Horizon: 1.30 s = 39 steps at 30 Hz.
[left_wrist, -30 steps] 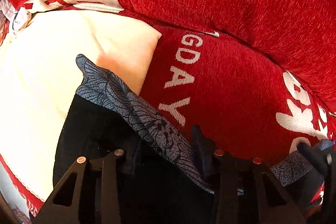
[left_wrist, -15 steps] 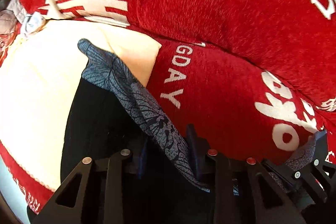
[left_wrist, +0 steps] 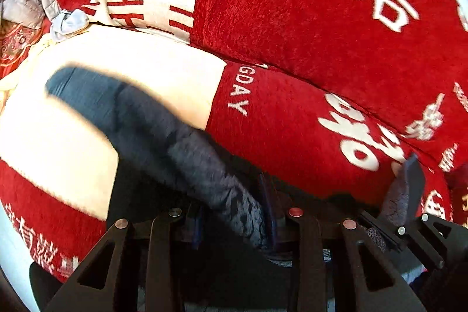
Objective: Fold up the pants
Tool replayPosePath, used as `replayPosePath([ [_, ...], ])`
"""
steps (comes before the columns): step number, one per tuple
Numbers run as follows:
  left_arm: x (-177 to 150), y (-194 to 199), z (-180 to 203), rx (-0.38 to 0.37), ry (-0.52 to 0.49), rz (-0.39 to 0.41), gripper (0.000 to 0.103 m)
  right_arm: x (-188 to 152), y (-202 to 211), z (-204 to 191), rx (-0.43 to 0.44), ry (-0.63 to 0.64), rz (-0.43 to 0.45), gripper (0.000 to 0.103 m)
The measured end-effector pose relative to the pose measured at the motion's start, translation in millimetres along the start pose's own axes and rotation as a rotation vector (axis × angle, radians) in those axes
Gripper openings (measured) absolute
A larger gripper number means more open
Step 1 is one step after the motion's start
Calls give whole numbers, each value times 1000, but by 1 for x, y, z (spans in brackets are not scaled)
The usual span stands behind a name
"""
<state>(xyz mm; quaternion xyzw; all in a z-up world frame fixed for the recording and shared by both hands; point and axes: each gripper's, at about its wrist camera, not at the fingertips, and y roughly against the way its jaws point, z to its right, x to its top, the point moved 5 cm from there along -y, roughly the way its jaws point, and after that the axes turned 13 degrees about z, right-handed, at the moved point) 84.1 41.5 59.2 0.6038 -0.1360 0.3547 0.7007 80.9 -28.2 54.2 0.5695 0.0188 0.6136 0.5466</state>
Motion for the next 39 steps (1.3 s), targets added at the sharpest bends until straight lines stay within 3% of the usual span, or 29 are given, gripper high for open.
replayPosePath([
  [5, -53, 23, -21, -42, 21, -17, 35, -27, 19, -47, -72, 28, -14, 13],
  [9, -114, 18, -49, -46, 56, -128, 35, -64, 19, -89, -75, -12, -57, 13],
  [11, -140, 13, -65, -80, 121, -185, 35, -85, 11, -106, -102, -15, -98, 13],
  [13, -146, 18, -71, -95, 134, -159, 38, -87, 12, -110, -159, -19, -75, 14],
  [15, -145, 21, -72, -89, 119, -146, 45, -84, 13, -104, -169, -62, -71, 13],
  [17, -145, 21, -76, -77, 121, -156, 45, -84, 11, -102, -184, -68, -77, 13],
  [20, -142, 29, -86, -66, 146, -172, 45, -86, 12, -113, -247, 24, -103, 22],
  [22, -141, 39, -96, -53, 156, -167, 45, -86, 20, -120, -239, 56, -111, 36],
  [23, -140, 47, -102, -54, 166, -158, 45, -85, 29, -122, -205, 40, -106, 51],
  [24, -140, 56, -109, -54, 167, -148, 45, -84, 40, -121, -178, 5, -88, 58],
  [26, -137, 64, -111, -37, 142, -140, 45, -81, 61, -113, -145, -92, -48, 59],
  [29, -128, 66, -93, -66, 95, -143, 45, -76, 82, -63, -178, -325, 6, 66],
  [33, -114, 47, -43, -108, -21, -145, 45, -78, 70, -1, -238, -540, -13, 67],
  [37, -115, 11, -17, -68, -78, -206, 45, -75, 48, 29, -159, -729, -13, 71],
  [38, -118, 4, -15, -35, -102, -203, 47, -77, 40, 33, -163, -747, -34, 71],
  [39, -118, 6, -12, -34, -121, -182, 59, -81, 33, 36, -194, -741, -73, 71],
])
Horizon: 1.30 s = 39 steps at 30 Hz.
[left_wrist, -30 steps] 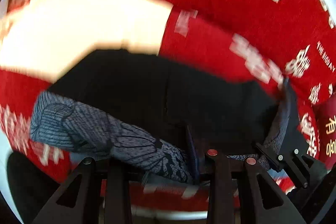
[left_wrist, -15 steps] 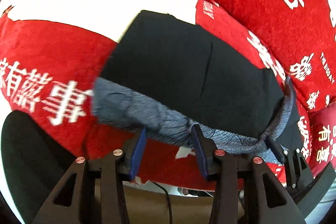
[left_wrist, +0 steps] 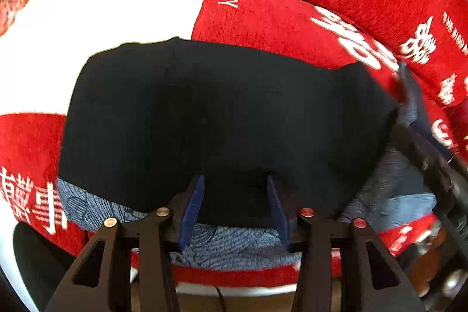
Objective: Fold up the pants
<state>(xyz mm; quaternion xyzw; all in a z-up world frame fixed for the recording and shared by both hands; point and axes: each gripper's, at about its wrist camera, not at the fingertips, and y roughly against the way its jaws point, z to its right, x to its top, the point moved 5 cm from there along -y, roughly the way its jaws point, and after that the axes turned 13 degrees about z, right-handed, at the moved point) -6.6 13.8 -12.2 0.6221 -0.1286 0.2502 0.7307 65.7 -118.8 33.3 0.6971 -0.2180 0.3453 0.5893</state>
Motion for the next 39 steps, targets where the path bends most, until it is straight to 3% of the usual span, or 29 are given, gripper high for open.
replayPosePath([
  [2, -9, 2, 10, -11, -69, -9, 82, -5, -12, 8, -131, 39, -45, 71],
  [5, -37, 1, 1, 29, -124, -34, 93, -34, -11, 32, -215, -8, -109, 71],
  [7, -48, 3, -4, 41, -157, -59, 93, -56, -1, 49, -203, -84, -129, 71],
  [10, -48, 12, -10, 41, -134, -69, 93, -55, 23, 68, -200, -159, -79, 72],
  [12, -37, 25, -5, 27, -142, -28, 93, -39, 33, 89, -231, -216, -34, 75],
  [16, -9, 36, 16, -9, -150, 32, 93, 2, 22, 137, -383, -297, -4, 88],
  [20, -10, 10, 20, -2, -128, -47, 93, 28, -29, 170, -452, -403, -154, 89],
  [21, -14, 1, 20, 27, -139, -71, 100, 29, -41, 176, -461, -416, -193, 89],
  [23, -18, -1, 23, 65, -181, -40, 103, 22, -64, 184, -468, -421, -277, 89],
  [25, -20, 1, 23, 61, -187, -36, 103, 11, -79, 192, -470, -393, -322, 81],
  [27, -20, 2, 18, 45, -174, -46, 103, 11, -68, 199, -466, -369, -274, 27],
  [28, -20, 4, 16, 41, -174, -48, 103, 11, -61, 198, -406, -412, -254, 11],
  [29, -21, 5, 16, 39, -179, -47, 103, 9, -47, 200, -382, -453, -229, 7],
  [34, -20, 8, 24, 13, -194, -43, 103, -19, 60, 211, -410, -522, 3, 7],
  [39, -22, 25, 52, -71, -266, 9, 103, -98, 138, 223, -424, -622, 82, 7],
])
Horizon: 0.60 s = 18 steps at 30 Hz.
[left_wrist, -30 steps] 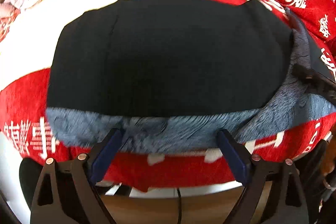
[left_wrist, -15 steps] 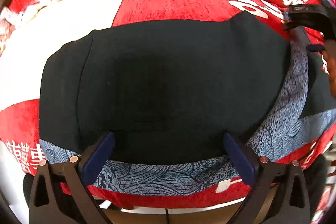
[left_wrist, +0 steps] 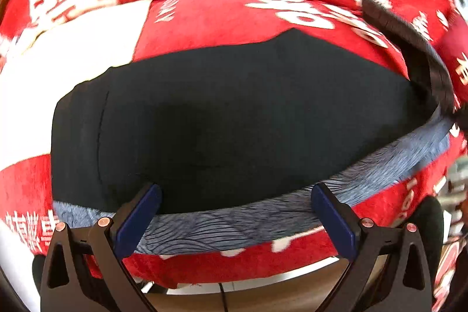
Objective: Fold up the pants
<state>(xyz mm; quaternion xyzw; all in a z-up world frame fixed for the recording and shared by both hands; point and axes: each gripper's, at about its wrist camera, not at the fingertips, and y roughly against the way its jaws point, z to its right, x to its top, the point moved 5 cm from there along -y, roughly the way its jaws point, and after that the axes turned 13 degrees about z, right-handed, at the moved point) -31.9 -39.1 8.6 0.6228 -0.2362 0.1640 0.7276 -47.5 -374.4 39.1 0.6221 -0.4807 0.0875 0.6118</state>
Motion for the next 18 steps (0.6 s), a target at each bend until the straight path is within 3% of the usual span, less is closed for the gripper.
replayPosePath([
  [3, -10, -17, 13, 12, -40, -62, 103, -32, -18, 26, -21, 18, -67, 8],
  [5, -18, -27, 22, 108, -147, -60, 103, -44, -28, 25, -38, 104, -93, 10],
  [7, -22, -28, 28, 152, -213, -60, 103, -45, -20, 24, -65, 159, -61, 26],
  [8, -22, -25, 28, 144, -206, -59, 103, -44, -16, 22, -80, 206, -65, 39],
  [9, -20, -20, 26, 115, -172, -60, 103, -43, -12, 21, -95, 250, -61, 56],
  [11, -9, -5, 15, 52, -50, -15, 103, -40, 5, 22, -101, 311, -28, 76],
  [12, -4, 0, 10, 50, -13, 12, 103, -38, 15, 21, -90, 339, -6, 78],
  [14, 9, 13, -10, 114, 67, 77, 103, -36, 28, 13, -93, 404, 29, 78],
  [18, 13, 13, -58, 219, 214, 83, 103, -20, 42, -19, -75, 542, 131, 80],
])
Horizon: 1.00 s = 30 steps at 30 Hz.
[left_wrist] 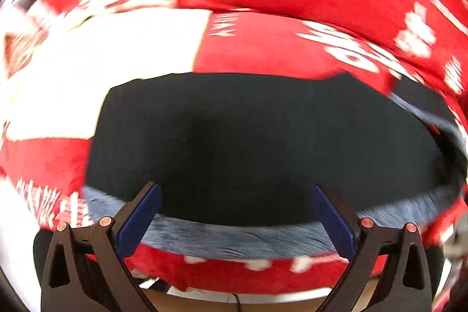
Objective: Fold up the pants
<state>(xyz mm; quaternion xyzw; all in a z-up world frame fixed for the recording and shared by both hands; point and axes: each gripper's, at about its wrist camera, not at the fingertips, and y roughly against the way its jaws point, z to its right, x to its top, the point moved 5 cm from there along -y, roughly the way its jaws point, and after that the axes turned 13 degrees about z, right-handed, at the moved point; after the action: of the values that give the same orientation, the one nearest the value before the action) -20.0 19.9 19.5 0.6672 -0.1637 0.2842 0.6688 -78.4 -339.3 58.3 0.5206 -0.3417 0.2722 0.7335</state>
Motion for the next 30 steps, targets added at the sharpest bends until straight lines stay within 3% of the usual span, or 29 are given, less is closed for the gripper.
replayPosePath([
  [4, -8, -26, -44, 135, 60, -71, 103, 35, -37, -54, -77, 345, 33, 81],
  [7, -17, -30, -67, 101, 144, -103, 103, 48, -79, -98, -144, 617, 17, 81],
  [10, -21, -26, -78, 148, 147, -115, 103, 43, -128, -120, -195, 802, -70, 81],
  [11, -22, -25, -82, 160, 146, -120, 103, 41, -137, -121, -188, 819, -97, 79],
  [12, -22, -24, -86, 161, 148, -122, 103, 39, -144, -119, -153, 805, -117, 65],
  [13, -22, -22, -90, 153, 151, -120, 103, 40, -143, -114, -121, 759, -125, 50],
  [14, -23, -20, -93, 149, 151, -116, 103, 41, -143, -105, -112, 711, -136, 18],
  [18, -23, -15, -83, 106, 137, -118, 103, 58, -121, -39, -75, 397, -71, 13],
  [20, -18, -12, -73, 71, 114, -110, 103, 62, -109, 14, -104, 222, -39, 13],
  [22, -11, -10, -46, 25, 68, -89, 103, 55, -101, 72, -78, -8, -23, 13],
  [25, -9, -7, -9, -54, -10, -81, 103, 17, -103, 141, 79, -373, -5, 14],
  [28, -20, -17, 21, -116, -59, -138, 103, -28, -124, 174, 79, -533, -34, 14],
  [30, -29, -24, 30, -84, -97, -159, 103, -59, -143, 189, 116, -691, -95, 14],
])
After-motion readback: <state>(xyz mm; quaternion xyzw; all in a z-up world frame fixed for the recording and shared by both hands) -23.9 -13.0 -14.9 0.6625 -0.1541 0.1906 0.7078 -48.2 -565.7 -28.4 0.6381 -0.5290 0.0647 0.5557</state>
